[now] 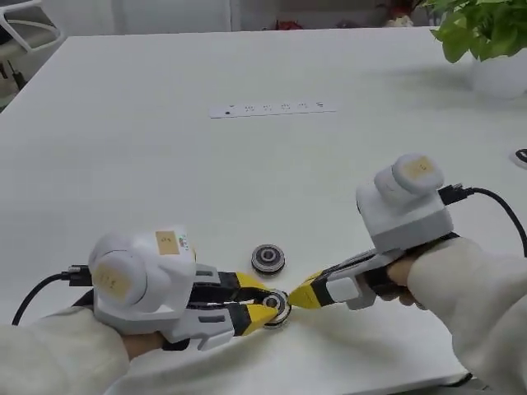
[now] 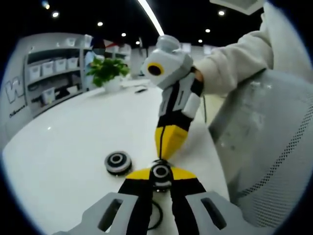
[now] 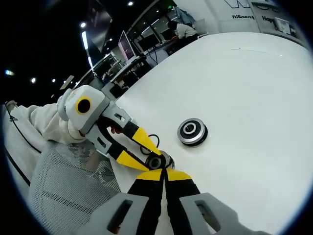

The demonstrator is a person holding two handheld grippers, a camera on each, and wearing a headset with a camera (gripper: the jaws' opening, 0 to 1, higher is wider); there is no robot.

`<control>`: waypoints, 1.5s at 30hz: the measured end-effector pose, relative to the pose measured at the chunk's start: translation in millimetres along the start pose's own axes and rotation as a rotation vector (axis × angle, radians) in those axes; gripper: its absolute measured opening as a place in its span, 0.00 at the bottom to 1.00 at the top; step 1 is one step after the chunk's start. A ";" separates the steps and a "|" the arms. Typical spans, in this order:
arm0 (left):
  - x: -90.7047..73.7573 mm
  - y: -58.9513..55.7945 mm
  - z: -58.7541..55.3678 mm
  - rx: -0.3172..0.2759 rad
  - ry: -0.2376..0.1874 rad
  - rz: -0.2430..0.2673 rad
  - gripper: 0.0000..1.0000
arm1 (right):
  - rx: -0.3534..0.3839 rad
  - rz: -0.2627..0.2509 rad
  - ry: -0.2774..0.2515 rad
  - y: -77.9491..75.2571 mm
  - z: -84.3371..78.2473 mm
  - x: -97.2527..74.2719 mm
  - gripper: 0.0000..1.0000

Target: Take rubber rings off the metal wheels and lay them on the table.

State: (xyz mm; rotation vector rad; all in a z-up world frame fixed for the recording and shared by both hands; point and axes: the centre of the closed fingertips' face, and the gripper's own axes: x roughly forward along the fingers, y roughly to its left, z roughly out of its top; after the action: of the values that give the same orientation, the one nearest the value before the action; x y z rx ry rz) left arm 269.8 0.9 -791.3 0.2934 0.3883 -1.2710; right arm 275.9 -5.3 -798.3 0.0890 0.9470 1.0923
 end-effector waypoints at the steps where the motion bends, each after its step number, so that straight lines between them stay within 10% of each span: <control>1: 0.0 0.1 0.0 0.000 -0.001 0.000 0.14 | 0.001 0.001 0.001 -0.1 0.2 0.3 0.00; 45: -0.2 0.5 0.1 0.000 -0.004 0.004 0.14 | 0.004 0.038 -0.012 12.6 2.5 0.1 0.00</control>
State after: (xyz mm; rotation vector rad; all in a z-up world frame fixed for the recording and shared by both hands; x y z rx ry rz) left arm 270.3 1.2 -791.1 0.2915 0.3841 -1.2680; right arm 268.7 2.0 -790.6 0.1166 0.9402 1.1243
